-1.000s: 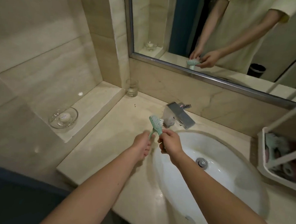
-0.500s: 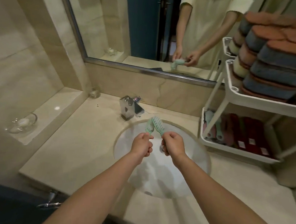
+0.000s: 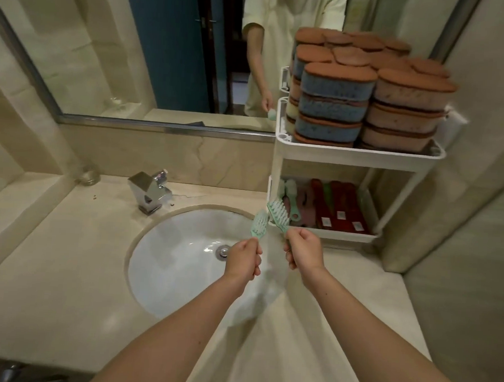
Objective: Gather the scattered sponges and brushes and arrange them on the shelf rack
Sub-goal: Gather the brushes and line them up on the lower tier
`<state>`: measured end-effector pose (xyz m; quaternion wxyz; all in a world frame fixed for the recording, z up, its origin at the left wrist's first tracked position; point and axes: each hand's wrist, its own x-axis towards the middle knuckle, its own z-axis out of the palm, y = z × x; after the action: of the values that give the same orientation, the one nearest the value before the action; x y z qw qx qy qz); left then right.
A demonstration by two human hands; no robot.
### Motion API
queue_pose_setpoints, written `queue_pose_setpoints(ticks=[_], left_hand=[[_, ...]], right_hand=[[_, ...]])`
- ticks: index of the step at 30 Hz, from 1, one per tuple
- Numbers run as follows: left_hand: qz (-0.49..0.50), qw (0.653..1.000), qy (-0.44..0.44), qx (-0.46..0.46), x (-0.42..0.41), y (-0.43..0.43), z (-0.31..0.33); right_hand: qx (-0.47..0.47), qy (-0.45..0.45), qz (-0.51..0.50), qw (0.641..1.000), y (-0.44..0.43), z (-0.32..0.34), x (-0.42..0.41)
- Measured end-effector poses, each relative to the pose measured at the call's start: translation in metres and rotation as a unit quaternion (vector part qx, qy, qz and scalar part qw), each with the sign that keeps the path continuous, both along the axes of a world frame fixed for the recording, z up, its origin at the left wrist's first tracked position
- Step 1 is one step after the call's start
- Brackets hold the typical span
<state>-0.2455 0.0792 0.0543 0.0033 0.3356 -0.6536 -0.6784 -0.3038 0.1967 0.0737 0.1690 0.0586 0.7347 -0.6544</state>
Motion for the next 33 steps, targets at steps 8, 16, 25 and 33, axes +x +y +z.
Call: queue_pose_setpoints(ticks=[8,16,25,33], left_hand=[[-0.043,0.999,-0.006,-0.002,-0.043,0.046,0.011],[-0.049,0.999,-0.004,-0.021,-0.088,0.064,0.029],[-0.054,0.996,-0.050,-0.054,-0.150,0.057,0.034],[-0.117,0.975,-0.075,-0.172,-0.181,0.050,0.020]], right_hand=[[-0.003,-0.053,-0.067,0.996,0.055,-0.005,-0.026],[-0.017,-0.056,-0.086,0.995,0.073,-0.004,-0.067],[0.038,-0.069,-0.073,0.994,0.070,-0.002,-0.117],[0.009,-0.119,-0.081,0.990,0.043,-0.003,-0.152]])
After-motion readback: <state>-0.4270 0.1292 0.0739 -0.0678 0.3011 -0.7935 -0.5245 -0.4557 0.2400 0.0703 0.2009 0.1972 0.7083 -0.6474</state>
